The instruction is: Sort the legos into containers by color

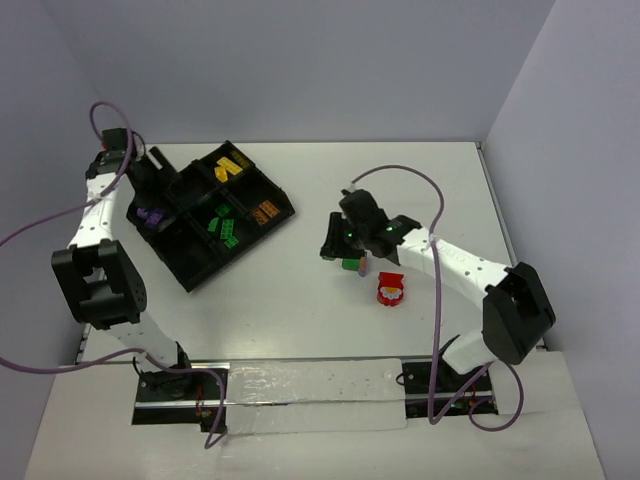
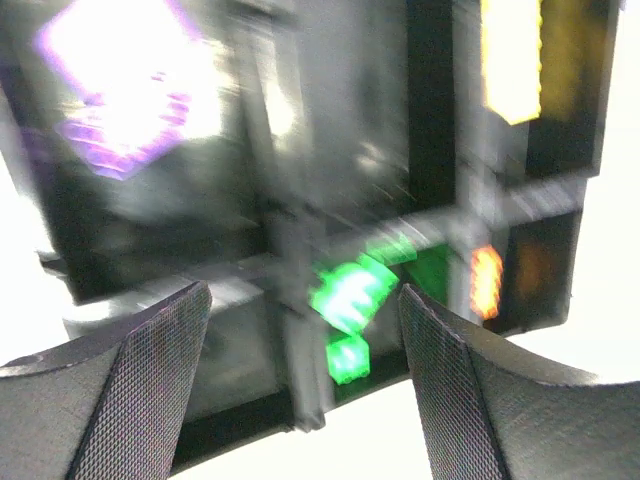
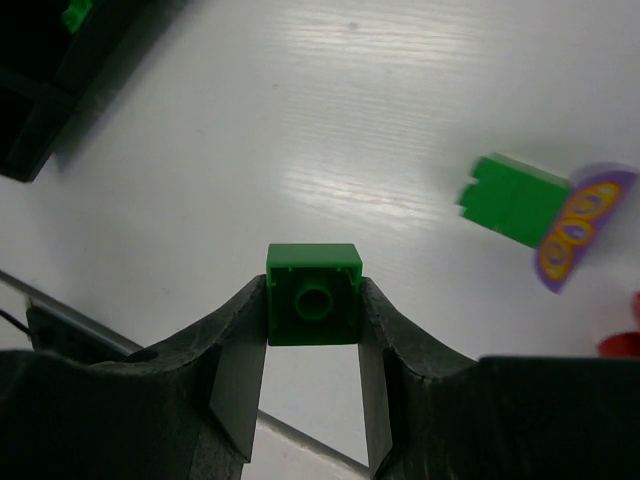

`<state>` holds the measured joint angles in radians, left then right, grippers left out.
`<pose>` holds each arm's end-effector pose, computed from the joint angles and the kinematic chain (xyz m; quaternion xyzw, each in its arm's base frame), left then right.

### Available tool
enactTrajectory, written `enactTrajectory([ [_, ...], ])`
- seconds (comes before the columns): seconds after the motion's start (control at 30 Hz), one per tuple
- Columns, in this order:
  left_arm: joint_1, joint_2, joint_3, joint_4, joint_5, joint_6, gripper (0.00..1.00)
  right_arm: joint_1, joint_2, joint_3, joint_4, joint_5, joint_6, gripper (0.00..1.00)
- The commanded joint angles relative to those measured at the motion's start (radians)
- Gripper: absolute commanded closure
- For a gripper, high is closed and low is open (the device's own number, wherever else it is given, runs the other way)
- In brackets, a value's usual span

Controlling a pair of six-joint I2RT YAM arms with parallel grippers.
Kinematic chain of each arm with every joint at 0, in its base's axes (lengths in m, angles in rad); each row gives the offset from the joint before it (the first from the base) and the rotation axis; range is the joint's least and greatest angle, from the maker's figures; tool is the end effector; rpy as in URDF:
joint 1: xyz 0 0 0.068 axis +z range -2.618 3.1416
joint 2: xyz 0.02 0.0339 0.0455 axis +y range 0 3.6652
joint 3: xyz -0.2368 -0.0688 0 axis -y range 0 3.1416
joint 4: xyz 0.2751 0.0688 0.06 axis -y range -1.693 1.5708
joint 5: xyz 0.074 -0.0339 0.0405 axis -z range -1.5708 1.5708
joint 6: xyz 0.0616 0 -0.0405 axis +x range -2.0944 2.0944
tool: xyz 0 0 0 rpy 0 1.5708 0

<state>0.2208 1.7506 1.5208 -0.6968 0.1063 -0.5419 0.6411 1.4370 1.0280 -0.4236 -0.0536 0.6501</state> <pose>0.4162 0.0867 0.2341 -0.3369 0.8854 -0.1003 0.3040 0.2832 0.2155 0.1936 -0.0055 0.9324 0.2370 0.2730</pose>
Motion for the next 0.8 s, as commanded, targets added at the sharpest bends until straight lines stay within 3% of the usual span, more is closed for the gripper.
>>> enactTrajectory([
  [0.0,-0.194,-0.151,-0.013,-0.041,-0.043,0.069,0.17,0.114,0.088,0.130,-0.027,0.051,-0.042,1.00],
  [0.13,-0.338,-0.232,-0.127,-0.033,0.008,0.033,0.17,0.185,0.181,0.220,-0.035,0.051,-0.045,1.00],
  [0.37,-0.360,-0.342,-0.275,0.025,0.283,-0.013,0.17,0.226,0.308,0.369,-0.025,0.009,-0.044,1.00],
  [0.77,-0.365,-0.351,-0.257,-0.101,-0.037,-0.039,0.19,0.252,0.538,0.499,-0.107,0.079,-0.079,0.92],
])
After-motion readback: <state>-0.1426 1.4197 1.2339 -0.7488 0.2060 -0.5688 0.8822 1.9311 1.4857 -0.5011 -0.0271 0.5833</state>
